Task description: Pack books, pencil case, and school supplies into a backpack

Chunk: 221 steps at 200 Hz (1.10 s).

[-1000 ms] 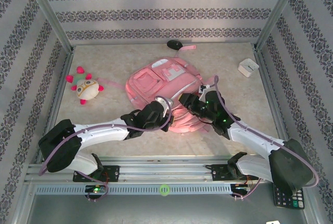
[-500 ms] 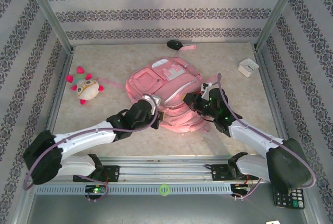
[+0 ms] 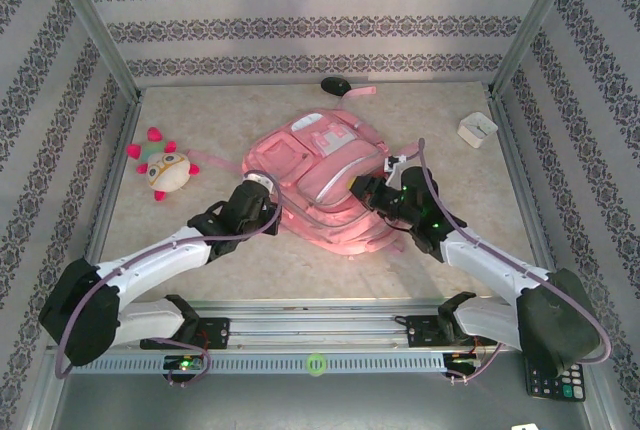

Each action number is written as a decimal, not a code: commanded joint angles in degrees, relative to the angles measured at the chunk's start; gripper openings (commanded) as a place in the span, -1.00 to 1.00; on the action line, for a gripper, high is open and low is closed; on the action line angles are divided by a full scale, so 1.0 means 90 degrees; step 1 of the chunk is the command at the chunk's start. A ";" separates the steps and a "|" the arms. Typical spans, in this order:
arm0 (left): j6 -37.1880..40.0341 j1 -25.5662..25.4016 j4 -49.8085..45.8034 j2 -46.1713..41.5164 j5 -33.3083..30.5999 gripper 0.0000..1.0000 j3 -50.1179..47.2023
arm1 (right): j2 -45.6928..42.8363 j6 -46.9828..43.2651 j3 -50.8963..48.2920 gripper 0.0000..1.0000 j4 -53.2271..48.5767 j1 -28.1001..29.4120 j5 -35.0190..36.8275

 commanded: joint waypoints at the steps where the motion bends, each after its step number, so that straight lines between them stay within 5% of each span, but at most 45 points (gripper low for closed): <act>1: 0.0433 0.0064 0.0711 -0.0324 0.0616 -0.07 0.0098 | -0.0078 0.0070 0.0273 -1.00 0.0301 0.0435 0.0779; 38: 0.1973 0.0055 0.1588 -0.1016 0.1543 0.27 -0.0281 | 0.0097 0.0364 0.0386 -1.00 0.0719 0.1533 0.2266; 71: 0.2664 0.0072 0.0769 -0.0985 0.0690 0.43 0.0115 | 0.0455 0.0306 0.0759 -1.00 0.0829 0.2428 0.3181; 106: 0.0943 0.0232 0.0127 -0.0842 -0.0900 0.45 0.0402 | 0.1391 0.0593 0.1018 -1.00 0.1490 0.3102 0.4241; 154: -0.0284 0.0595 -0.0656 -0.1020 -0.1067 0.40 0.0455 | 0.3005 0.0712 0.2041 -1.00 0.1981 0.3581 0.4422; 221: 0.0026 0.0770 -0.1317 -0.1617 -0.0960 0.43 0.0635 | 0.2798 0.0794 0.1607 -0.18 0.0958 0.3716 0.3478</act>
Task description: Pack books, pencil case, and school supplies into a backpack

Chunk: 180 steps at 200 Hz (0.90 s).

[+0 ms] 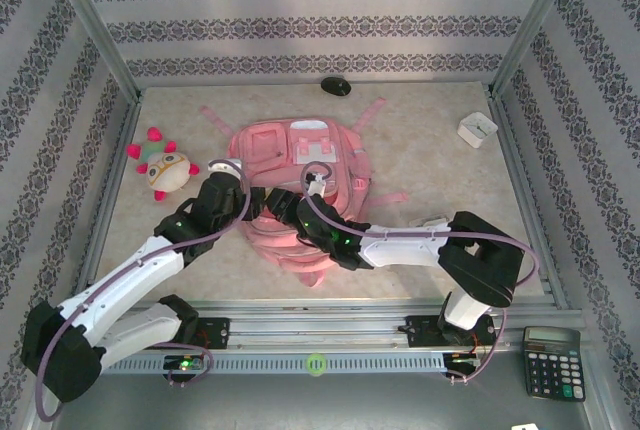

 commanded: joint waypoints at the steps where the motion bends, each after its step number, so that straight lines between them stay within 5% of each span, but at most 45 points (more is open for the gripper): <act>1: -0.0031 0.0069 -0.0271 -0.0204 0.0033 0.43 0.0311 | -0.0407 0.0089 -0.0327 -0.17 -0.0624 0.0065 -0.0746; 70: 0.0168 0.0097 -0.0382 -0.0237 0.0121 0.43 0.0386 | -0.2342 -0.0752 -0.0451 0.02 -0.4517 -0.0034 -0.2326; 101: 0.0199 0.0093 -0.0416 -0.0170 0.0297 0.43 0.0489 | -0.3295 -0.1462 -0.0164 0.11 -0.6839 -0.0720 -0.3049; 136: 0.0160 0.0095 -0.0409 0.0141 0.0556 0.43 0.0635 | -0.4079 -0.3141 0.0057 0.19 -0.9163 -0.3252 -0.3326; 180: 0.0213 0.0091 -0.0275 0.0653 0.0869 0.42 0.0844 | -0.3439 -0.5074 0.0050 0.27 -0.9480 -0.7033 -0.3929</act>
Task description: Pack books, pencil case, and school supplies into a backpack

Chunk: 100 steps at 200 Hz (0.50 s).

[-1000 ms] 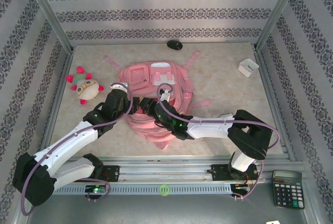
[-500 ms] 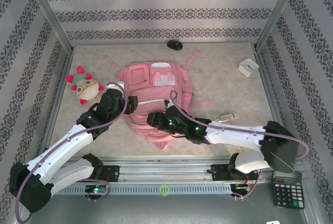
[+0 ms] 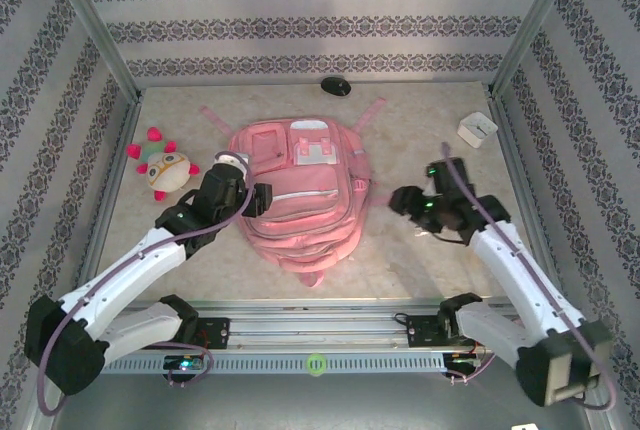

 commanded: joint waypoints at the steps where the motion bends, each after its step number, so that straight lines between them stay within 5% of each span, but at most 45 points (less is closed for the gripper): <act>1: 0.0138 0.0085 0.0002 0.0196 0.0254 0.42 0.0306 | 0.0637 -0.1519 0.0110 0.28 -0.0877 -0.1239 -0.0518; 34: 0.0188 0.0081 0.0021 0.0380 0.0369 0.42 0.0434 | 0.2333 -0.2031 0.0401 0.42 -0.0456 -0.2075 -0.0742; 100: 0.0265 0.0093 0.0081 0.0372 0.0342 0.43 0.0372 | 0.3734 -0.1771 0.0482 0.51 0.0733 -0.2213 -0.0339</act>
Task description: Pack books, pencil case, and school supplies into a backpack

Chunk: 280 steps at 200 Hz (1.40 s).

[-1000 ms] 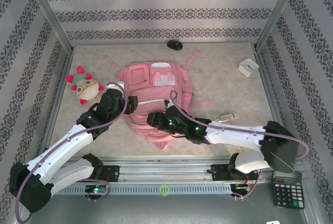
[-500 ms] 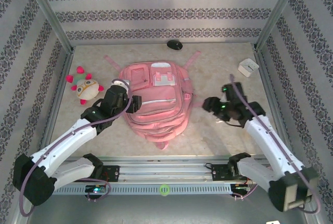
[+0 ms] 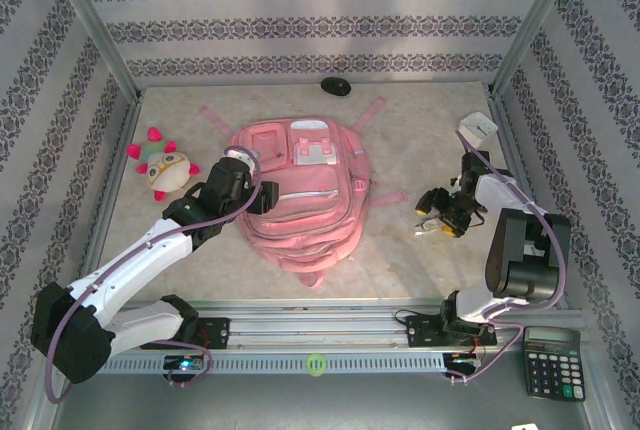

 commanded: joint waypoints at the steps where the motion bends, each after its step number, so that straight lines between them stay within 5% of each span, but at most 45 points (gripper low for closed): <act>1: 0.0140 0.0087 0.0078 -0.0003 0.0059 0.43 0.0105 | 0.0334 -0.0095 0.0184 0.51 0.0444 -0.0054 0.0168; 86: 0.0162 0.0094 0.0190 0.0123 0.0099 0.43 0.0061 | 0.1028 -0.0659 0.0840 0.39 -0.0026 0.0220 0.0501; 183: 0.0192 0.0094 0.0121 0.0231 0.0123 0.43 0.0130 | 0.1843 -0.1107 0.1285 0.22 -0.1350 0.1251 0.2464; 210: 0.0219 0.0095 0.0127 0.0246 0.0148 0.43 0.0131 | 0.1861 -0.1150 0.1344 -0.16 -0.1339 0.1381 0.2596; 258: 0.1028 0.0086 0.0269 0.0015 0.0377 0.43 0.0047 | 0.1301 -0.1178 0.1340 -0.36 -0.1240 0.1393 0.1878; 280: 0.1968 0.0084 0.0882 -0.0265 0.1412 0.38 -0.0241 | 0.0394 -0.1087 0.1136 -0.37 -0.1005 0.1409 0.1179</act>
